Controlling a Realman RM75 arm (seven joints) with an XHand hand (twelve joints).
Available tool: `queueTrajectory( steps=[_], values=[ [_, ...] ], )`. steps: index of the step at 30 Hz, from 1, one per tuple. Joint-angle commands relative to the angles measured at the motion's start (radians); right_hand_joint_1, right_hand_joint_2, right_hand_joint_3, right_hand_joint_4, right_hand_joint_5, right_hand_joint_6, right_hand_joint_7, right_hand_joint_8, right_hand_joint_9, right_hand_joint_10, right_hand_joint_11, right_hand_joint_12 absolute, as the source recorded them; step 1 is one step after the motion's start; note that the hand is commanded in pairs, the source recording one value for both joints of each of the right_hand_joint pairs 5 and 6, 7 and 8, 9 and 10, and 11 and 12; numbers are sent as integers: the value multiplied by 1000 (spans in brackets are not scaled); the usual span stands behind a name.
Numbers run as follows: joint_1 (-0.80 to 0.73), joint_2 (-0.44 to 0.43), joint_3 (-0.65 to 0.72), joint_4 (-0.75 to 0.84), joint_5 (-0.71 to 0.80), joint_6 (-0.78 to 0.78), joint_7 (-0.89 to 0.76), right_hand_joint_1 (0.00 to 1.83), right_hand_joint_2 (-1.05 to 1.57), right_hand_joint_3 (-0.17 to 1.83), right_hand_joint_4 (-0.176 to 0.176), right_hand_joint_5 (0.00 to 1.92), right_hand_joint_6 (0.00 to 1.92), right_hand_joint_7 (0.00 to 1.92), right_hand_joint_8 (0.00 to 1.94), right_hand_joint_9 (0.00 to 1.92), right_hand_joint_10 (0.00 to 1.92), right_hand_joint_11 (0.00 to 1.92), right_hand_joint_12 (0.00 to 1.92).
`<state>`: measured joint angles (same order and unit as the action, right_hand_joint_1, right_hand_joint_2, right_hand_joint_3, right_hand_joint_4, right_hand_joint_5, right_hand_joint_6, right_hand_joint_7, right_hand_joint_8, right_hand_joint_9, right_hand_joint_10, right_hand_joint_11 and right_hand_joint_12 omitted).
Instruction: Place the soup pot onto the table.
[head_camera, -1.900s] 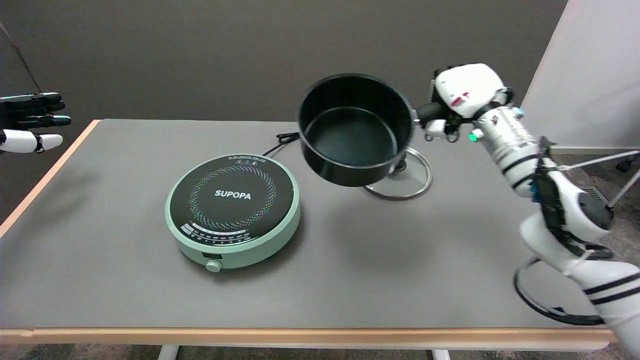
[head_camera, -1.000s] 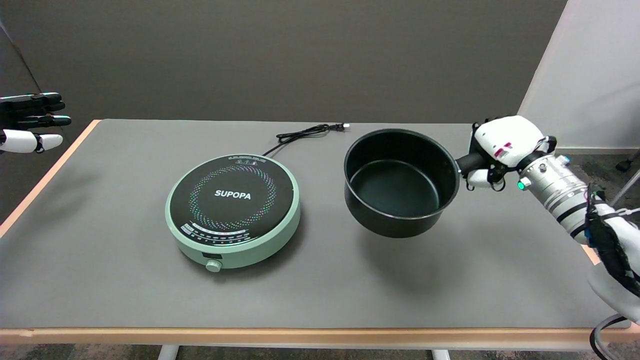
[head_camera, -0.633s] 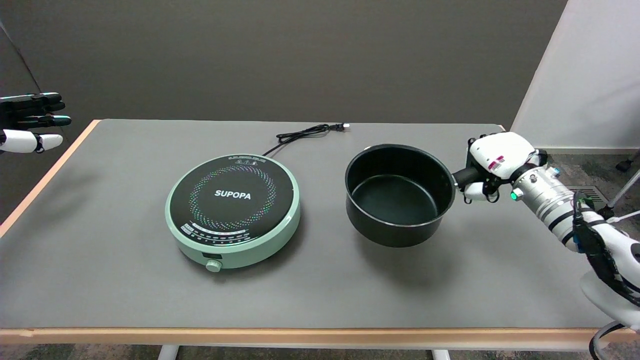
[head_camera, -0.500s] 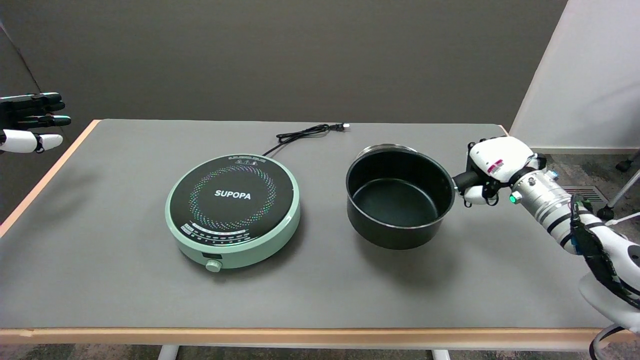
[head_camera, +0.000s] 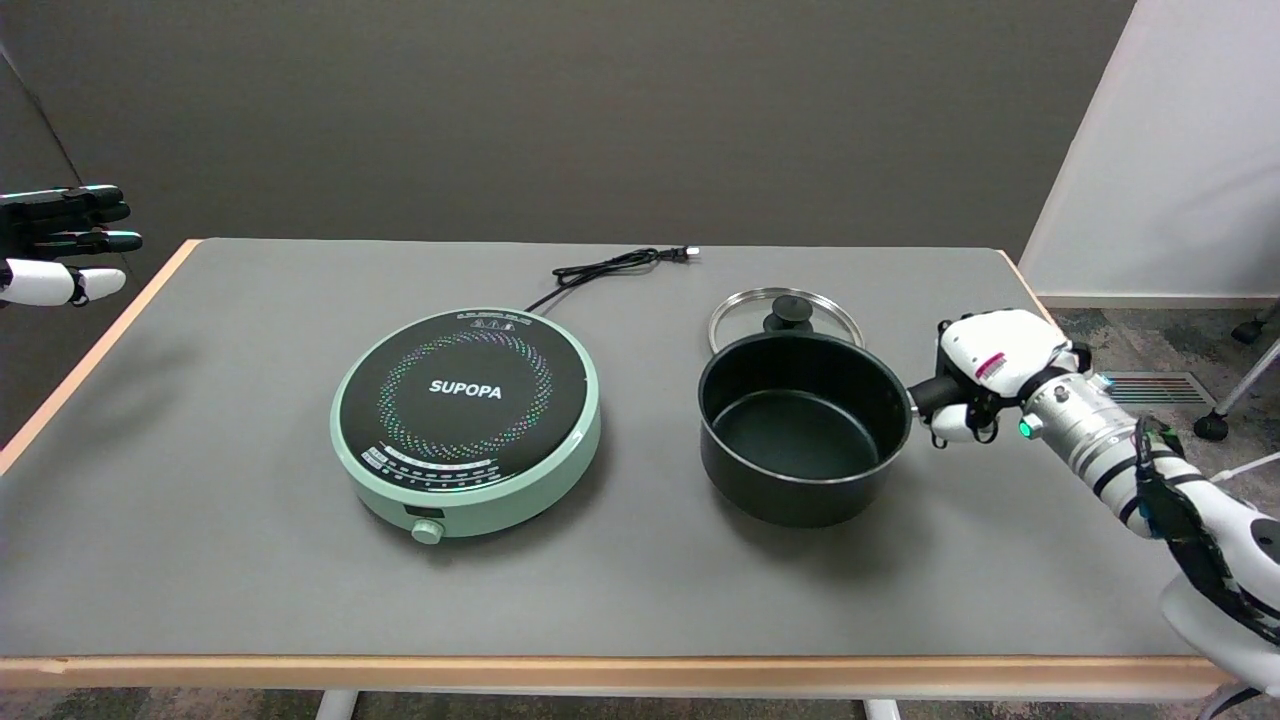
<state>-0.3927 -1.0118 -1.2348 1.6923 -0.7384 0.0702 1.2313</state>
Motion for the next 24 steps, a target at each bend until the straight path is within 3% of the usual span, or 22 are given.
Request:
queueTrajectory(
  steps=[1, 24],
  values=[
    [-69, -19, 5, 10, -2, -6, 2, 964, 962, 1007, -27, 1920, 1920, 1920, 1920, 1920, 1920, 1920, 1920],
    [-18, -44, 2, -65, -10, 45, 1, 968, 944, 979, -25, 1920, 1920, 1920, 1920, 1920, 1920, 1920, 1920]
  ],
)
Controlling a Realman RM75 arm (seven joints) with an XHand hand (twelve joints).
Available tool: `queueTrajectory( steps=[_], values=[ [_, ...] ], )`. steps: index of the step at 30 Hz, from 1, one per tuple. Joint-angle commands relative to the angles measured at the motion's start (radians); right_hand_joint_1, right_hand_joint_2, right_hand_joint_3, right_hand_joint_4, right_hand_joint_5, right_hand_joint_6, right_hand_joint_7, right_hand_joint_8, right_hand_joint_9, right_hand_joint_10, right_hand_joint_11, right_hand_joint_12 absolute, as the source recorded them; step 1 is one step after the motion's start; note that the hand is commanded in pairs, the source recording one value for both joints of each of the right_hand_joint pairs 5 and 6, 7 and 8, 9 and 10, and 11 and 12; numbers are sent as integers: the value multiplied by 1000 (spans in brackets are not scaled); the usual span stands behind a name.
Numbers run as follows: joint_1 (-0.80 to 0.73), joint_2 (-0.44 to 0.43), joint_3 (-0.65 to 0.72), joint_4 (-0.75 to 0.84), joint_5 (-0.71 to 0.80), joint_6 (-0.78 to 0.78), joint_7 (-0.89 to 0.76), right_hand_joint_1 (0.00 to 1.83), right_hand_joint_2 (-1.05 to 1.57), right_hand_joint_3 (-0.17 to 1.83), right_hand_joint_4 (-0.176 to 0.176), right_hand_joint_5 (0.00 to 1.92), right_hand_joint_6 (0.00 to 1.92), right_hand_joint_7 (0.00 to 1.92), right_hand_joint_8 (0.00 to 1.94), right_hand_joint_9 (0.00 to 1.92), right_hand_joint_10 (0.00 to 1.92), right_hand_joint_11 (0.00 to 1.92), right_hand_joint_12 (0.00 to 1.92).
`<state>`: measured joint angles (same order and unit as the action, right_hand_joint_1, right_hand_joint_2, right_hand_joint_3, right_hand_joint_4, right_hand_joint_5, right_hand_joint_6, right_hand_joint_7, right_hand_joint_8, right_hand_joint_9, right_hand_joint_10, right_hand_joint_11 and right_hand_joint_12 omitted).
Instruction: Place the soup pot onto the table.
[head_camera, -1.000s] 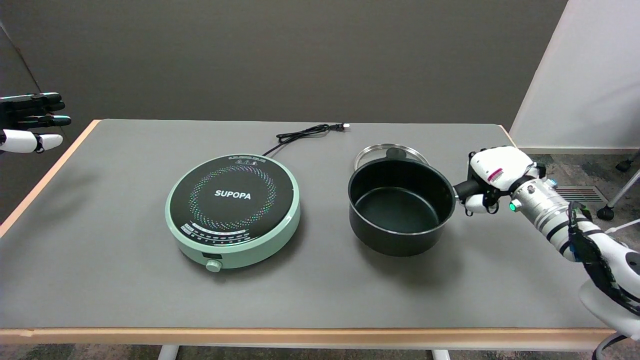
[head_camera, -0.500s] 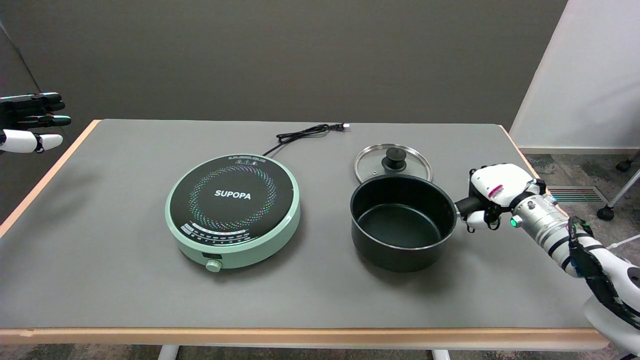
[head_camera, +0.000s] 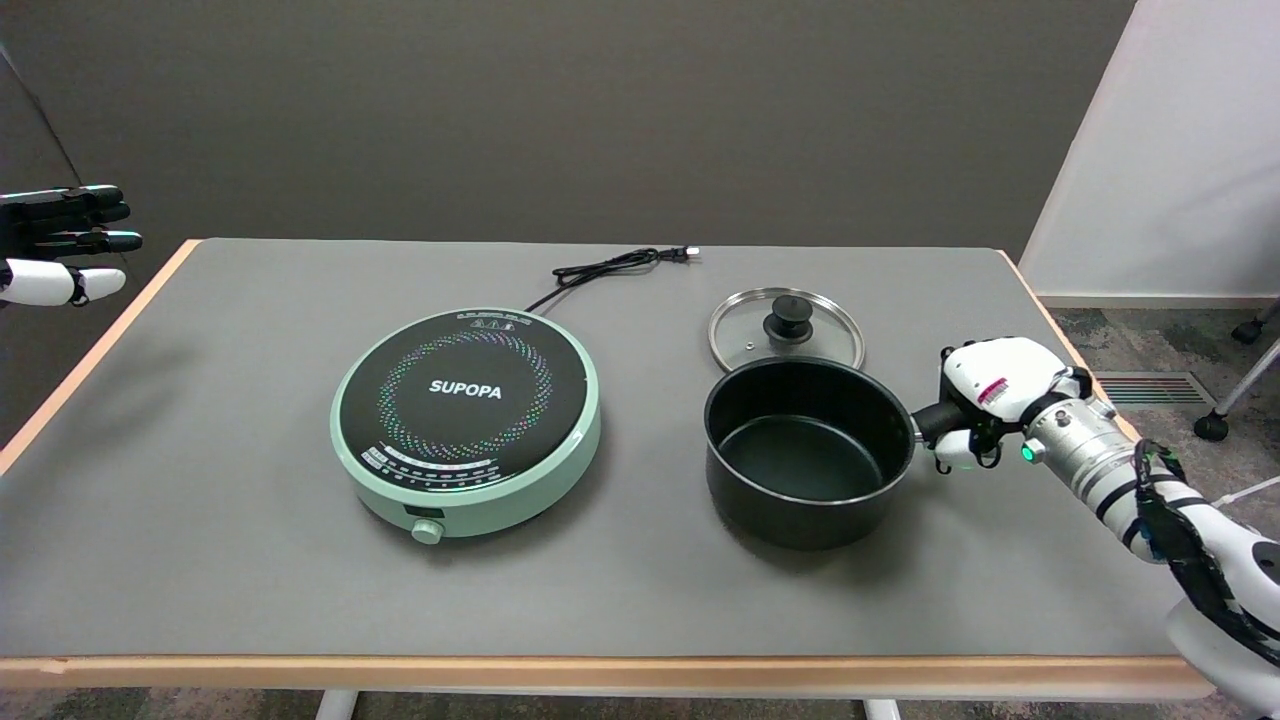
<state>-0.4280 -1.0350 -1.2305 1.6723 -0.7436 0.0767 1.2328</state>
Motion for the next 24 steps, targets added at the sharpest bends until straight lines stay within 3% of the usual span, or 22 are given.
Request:
queueTrajectory(
  steps=[1, 9, 16, 19, 24],
  values=[
    [18, -21, -2, -46, -5, 40, 0, 967, 944, 978, -24, 1920, 1920, 1920, 1920, 1920, 1920, 1920, 1920],
    [24, -21, 3, -50, -5, 53, 0, 967, 944, 979, -21, 1920, 1920, 1920, 1920, 1920, 1920, 1920, 1920],
    [24, -21, 3, -49, -5, 53, -1, 948, 946, 933, -96, 1569, 1569, 1569, 1569, 1569, 1569, 1569, 1569],
    [24, -21, 7, -48, -5, 53, -5, 909, 957, 823, -87, 1327, 1327, 1327, 1327, 1327, 1327, 1327, 1327],
    [21, -23, 15, -45, -5, 54, 0, 852, 904, 738, -43, 1219, 1219, 1219, 1219, 1219, 1219, 1219, 1219]
  ],
)
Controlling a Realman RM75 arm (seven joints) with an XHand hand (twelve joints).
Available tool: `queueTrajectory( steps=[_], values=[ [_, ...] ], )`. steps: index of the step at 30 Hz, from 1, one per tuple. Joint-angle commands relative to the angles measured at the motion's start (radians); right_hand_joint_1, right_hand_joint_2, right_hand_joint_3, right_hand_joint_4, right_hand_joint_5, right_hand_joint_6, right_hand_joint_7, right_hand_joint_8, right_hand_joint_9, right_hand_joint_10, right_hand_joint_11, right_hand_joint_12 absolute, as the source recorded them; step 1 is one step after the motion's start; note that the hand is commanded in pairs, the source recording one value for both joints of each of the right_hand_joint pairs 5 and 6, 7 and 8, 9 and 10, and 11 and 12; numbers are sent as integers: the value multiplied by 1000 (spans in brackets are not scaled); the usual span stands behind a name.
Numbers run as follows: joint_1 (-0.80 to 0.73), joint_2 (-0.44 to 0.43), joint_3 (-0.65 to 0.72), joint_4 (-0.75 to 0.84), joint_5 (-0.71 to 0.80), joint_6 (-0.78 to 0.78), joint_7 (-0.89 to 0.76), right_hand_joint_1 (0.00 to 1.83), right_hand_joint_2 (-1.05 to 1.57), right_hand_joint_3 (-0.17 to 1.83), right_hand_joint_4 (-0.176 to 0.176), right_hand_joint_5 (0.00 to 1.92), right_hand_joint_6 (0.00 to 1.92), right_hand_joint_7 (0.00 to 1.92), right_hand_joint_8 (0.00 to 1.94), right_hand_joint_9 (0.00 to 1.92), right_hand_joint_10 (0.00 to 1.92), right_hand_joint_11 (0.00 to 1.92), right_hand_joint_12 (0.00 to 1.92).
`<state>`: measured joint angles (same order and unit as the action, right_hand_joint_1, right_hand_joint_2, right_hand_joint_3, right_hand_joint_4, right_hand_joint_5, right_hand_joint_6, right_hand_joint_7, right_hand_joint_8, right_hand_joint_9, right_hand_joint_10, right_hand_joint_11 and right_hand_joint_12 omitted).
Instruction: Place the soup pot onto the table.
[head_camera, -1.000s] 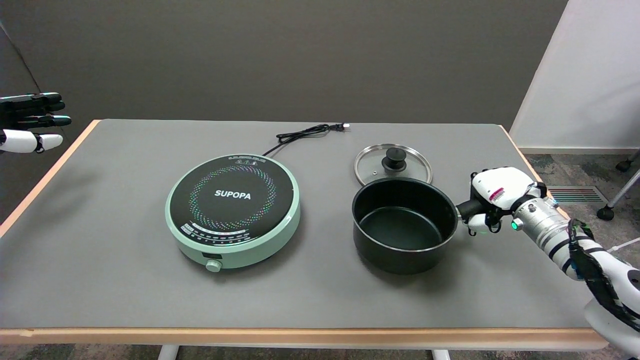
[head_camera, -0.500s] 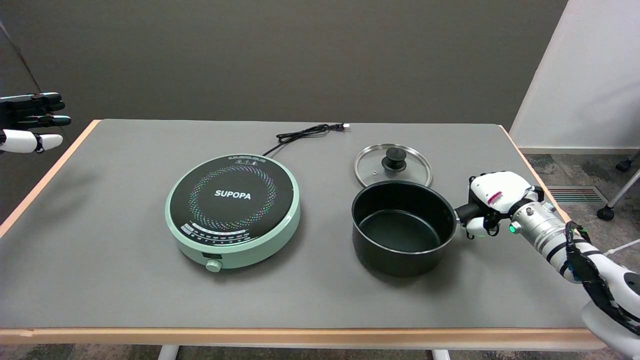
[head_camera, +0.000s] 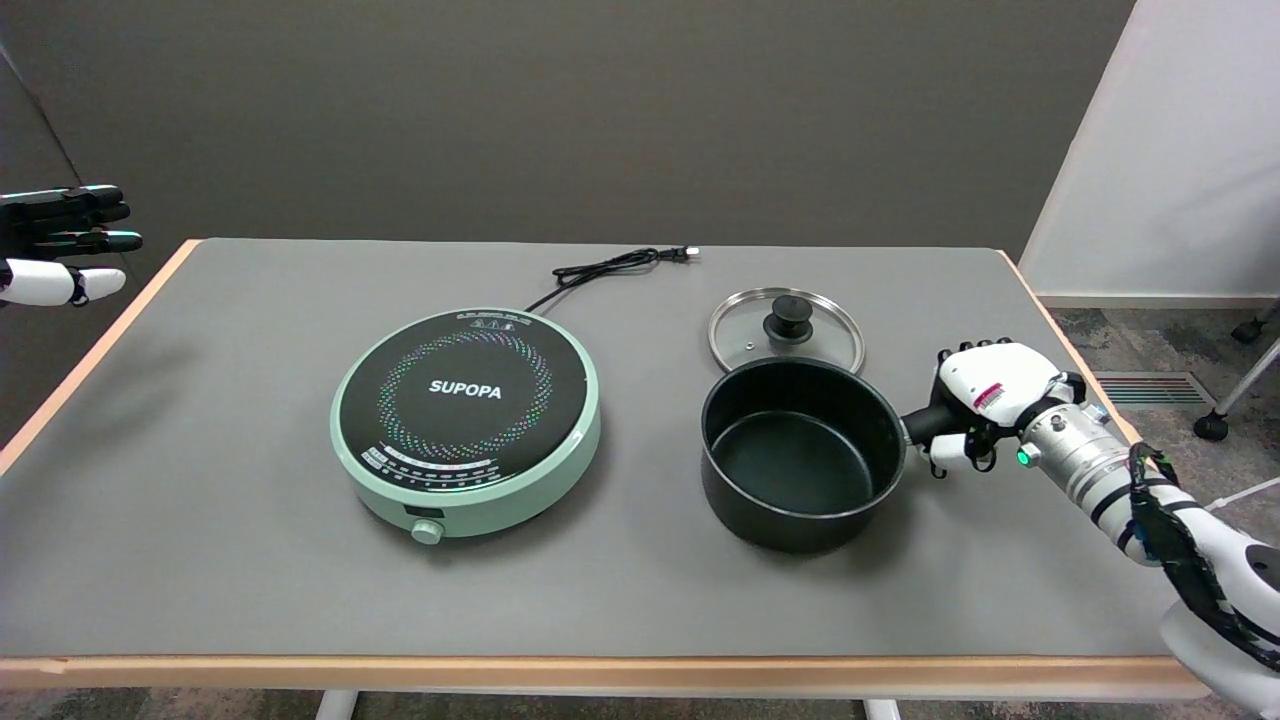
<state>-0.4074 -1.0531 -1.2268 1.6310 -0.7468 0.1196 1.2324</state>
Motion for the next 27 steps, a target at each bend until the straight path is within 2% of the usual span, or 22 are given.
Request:
queueTrajectory(
  steps=[1, 7, 12, 13, 14, 15, 16, 17, 18, 19, 22, 27],
  values=[
    [0, -5, 12, -4, -1, 13, 0, 844, 845, 760, -28, 1186, 1186, 1186, 1186, 1186, 1186, 1186, 1186],
    [-6, -11, 33, -4, -1, 31, -1, 837, 661, 879, -8, 1129, 1129, 1129, 1129, 1129, 1129, 1129, 1129],
    [-8, -12, 53, -1, -1, 31, -4, 803, 409, 1035, 23, 1012, 1012, 1012, 1012, 1012, 1012, 1012, 1012],
    [-10, -14, 58, 0, -1, 31, -4, 785, 415, 1052, 68, 980, 980, 980, 980, 980, 980, 980, 980],
    [-12, -14, 66, 2, -1, 31, -6, 784, 389, 1094, 176, 967, 967, 967, 967, 967, 967, 967, 967],
    [-14, -15, 70, 2, -1, 31, -7, 785, 336, 1170, 176, 961, 961, 961, 961, 961, 961, 961, 961],
    [-16, -18, 76, 3, -1, 31, -7, 827, 59, 1355, 176, 859, 859, 859, 859, 859, 859, 859, 859],
    [-19, -20, 81, 4, -1, 31, -7, 921, -205, 1375, 109, 682, 682, 682, 682, 682, 682, 682, 682],
    [-22, -22, 86, 6, -1, 31, -7, 971, -263, 1294, 27, 655, 655, 655, 655, 655, 655, 655, 655],
    [-24, -24, 93, 8, -1, 31, -7, 989, -273, 1241, 11, 653, 653, 653, 653, 653, 653, 653, 653],
    [-29, -30, 116, 18, -1, 31, 0, 1018, -251, 1154, -6, 740, 740, 740, 740, 740, 740, 740, 740],
    [-29, -57, 175, 50, -1, 43, 0, 1031, -216, 1092, -27, 694, 694, 694, 694, 694, 694, 694, 694]
  ],
)
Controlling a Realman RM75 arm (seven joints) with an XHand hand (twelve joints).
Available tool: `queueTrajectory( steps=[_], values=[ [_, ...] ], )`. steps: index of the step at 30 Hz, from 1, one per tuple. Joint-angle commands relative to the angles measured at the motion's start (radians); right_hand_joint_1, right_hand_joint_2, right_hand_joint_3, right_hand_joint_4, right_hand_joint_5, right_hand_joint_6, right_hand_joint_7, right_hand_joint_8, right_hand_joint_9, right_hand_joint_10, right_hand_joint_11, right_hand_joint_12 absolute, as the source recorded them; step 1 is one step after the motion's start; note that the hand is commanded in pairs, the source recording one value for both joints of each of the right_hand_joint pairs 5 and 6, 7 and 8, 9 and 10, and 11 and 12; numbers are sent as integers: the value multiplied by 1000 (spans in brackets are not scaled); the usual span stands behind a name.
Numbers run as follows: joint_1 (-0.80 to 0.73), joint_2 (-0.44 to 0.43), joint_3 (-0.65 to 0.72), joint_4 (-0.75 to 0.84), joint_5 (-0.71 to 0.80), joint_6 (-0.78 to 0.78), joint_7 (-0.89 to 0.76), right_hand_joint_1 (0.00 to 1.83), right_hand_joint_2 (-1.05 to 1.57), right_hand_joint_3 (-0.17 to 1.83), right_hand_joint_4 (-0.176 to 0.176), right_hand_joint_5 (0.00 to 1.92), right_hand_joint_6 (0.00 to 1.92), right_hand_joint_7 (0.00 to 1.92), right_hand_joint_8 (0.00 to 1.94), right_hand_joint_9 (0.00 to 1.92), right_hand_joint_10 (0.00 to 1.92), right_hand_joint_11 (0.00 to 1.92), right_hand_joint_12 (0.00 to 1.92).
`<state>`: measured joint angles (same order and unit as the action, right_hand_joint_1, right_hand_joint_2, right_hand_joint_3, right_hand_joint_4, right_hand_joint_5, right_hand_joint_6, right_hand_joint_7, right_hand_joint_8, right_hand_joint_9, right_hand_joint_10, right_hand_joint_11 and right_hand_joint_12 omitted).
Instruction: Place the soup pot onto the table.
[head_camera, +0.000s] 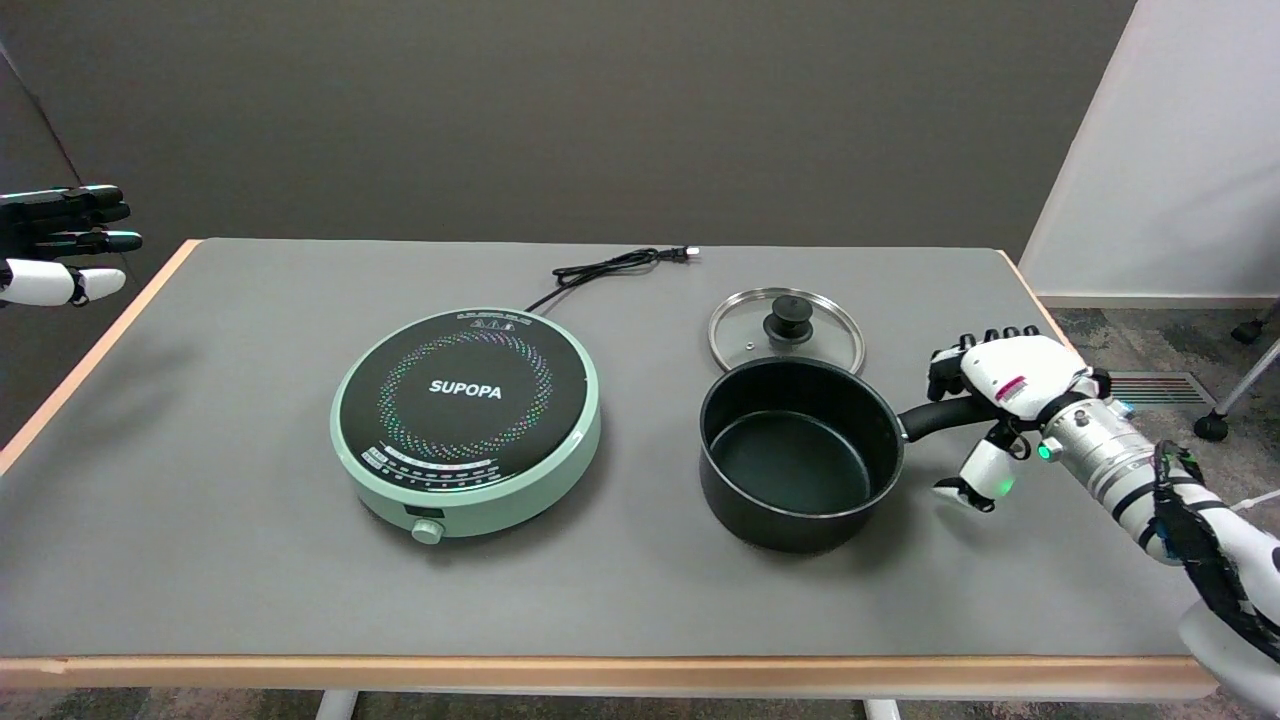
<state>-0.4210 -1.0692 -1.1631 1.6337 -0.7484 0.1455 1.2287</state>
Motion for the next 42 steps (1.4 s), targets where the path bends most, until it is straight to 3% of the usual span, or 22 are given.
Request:
queueTrajectory(
  steps=[1, 6, 9, 14, 20, 23, 30, 35, 38, 41, 42],
  values=[
    [-13, -47, 131, 55, 0, 31, 4, 1039, -230, 1103, -23, 679, 679, 679, 679, 679, 679, 679, 679],
    [-11, -80, 228, 111, 0, 79, 4, 1079, -558, 1244, 12, 480, 480, 480, 480, 480, 480, 480, 480],
    [-26, -90, 264, 151, 4, 84, 4, 1087, -686, 1183, 32, 337, 337, 337, 337, 337, 337, 337, 337],
    [-28, -118, 320, 208, 44, 134, 46, 1077, -777, 1103, 59, 217, 217, 217, 217, 217, 217, 217, 217],
    [1, -111, 343, 217, 200, 205, 143, 1045, -764, 977, 77, 154, 154, 154, 154, 154, 154, 154, 154],
    [27, -106, 335, 207, 243, 225, 143, 983, -510, 752, 70, 116, 116, 116, 116, 116, 116, 116, 116],
    [139, -107, 316, 172, 348, 331, 145, 874, -46, 515, 66, 165, 165, 165, 165, 165, 165, 165, 165],
    [223, -101, 272, 111, 435, 398, 145, 692, 587, 159, 69, 224, 224, 224, 224, 224, 224, 224, 224],
    [260, -87, 232, 71, 474, 404, 145, 549, 1202, -61, 96, 188, 188, 188, 188, 188, 188, 188, 188],
    [291, -72, 205, 15, 509, 411, 145, 498, 1473, -135, 106, 159, 159, 159, 159, 159, 159, 159, 159],
    [302, -66, 197, -13, 524, 421, 146, 489, 1533, -140, 95, 166, 166, 166, 166, 166, 166, 166, 166]
  ],
)
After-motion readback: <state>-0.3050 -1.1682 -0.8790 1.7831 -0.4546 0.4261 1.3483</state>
